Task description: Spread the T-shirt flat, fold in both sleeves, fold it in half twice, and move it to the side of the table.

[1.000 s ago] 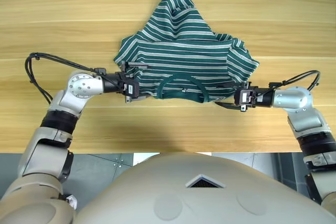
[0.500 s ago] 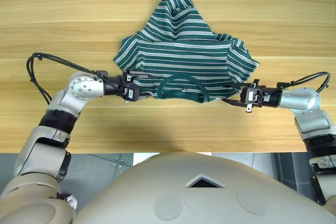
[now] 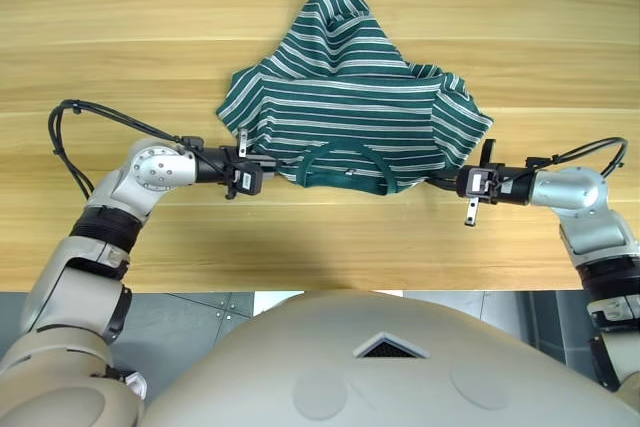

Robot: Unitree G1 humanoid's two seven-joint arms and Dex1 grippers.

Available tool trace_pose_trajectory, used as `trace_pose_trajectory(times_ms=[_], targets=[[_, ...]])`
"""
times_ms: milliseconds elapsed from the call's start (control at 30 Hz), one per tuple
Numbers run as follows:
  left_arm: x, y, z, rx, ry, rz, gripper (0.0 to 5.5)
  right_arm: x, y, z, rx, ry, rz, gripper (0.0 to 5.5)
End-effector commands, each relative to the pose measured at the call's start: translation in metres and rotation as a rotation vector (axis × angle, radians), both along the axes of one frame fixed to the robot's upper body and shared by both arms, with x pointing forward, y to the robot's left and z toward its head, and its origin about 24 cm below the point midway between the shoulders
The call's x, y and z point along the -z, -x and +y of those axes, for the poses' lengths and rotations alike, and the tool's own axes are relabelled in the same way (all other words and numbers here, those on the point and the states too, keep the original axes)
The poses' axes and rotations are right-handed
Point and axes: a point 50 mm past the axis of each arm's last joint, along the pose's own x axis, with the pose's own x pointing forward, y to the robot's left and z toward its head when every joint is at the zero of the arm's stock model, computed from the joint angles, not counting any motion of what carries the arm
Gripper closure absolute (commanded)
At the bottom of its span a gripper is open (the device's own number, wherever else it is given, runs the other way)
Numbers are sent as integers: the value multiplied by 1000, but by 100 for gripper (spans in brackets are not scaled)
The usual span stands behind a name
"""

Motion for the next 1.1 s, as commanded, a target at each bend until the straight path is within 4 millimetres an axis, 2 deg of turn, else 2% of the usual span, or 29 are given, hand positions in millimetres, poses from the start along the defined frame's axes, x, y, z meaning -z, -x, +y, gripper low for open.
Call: trace_pose_trajectory(times_ms=[33, 200, 233, 300, 367, 433, 467, 500, 533, 600, 633, 667, 700, 733, 833, 900, 967, 1033, 1100], targets=[[15, 11, 13, -1, -116, 89, 546, -4, -7, 1, 10, -7, -28, 550], [9, 5, 12, -14, -74, 70, 546, -10, -18, 3, 34, -28, -80, 550], [2, -4, 13, -36, -57, 36, 546, -15, -26, 4, 42, -35, -108, 550], [-27, -35, 18, -107, -15, -95, 546, -30, -51, 1, 90, -30, -198, 550], [-80, -78, 22, -198, 72, -292, 546, -64, -84, -1, 142, -51, -343, 550], [-152, -116, 22, -283, 185, -524, 546, -119, -121, -5, 226, -98, -541, 550], [-195, -131, 22, -329, 242, -649, 546, -157, -140, -11, 297, -126, -667, 550], [-226, -139, 21, -363, 290, -733, 546, -185, -150, -16, 352, -155, -754, 550], [-265, -144, 20, -407, 357, -831, 546, -223, -156, -22, 406, -204, -864, 550], [-329, -139, 20, -430, 485, -985, 546, -285, -148, -35, 450, -291, -1044, 550], [-351, -132, 21, -419, 534, -1036, 546, -306, -140, -40, 449, -316, -1105, 550], [-364, -122, 22, -364, 533, -1084, 546, -319, -129, -45, 420, -326, -1142, 550], [-370, -111, 25, -305, 519, -1111, 546, -326, -118, -50, 390, -327, -1163, 550], [-365, -94, 32, -227, 476, -1137, 546, -323, -100, -56, 330, -319, -1156, 550], [-332, -52, 47, -55, 365, -1060, 546, -300, -54, -61, 147, -266, -1065, 550], [-290, -20, 51, 58, 274, -894, 546, -262, -17, -55, -31, -258, -879, 550], [-266, 13, 49, 158, 284, -785, 546, -230, 20, -49, -195, -272, -709, 550], [-256, 40, 48, 234, 337, -746, 546, -224, 47, -46, -293, -361, -661, 550], [-255, 61, 47, 291, 404, -720, 546, -229, 64, -46, -354, -435, -660, 550]])
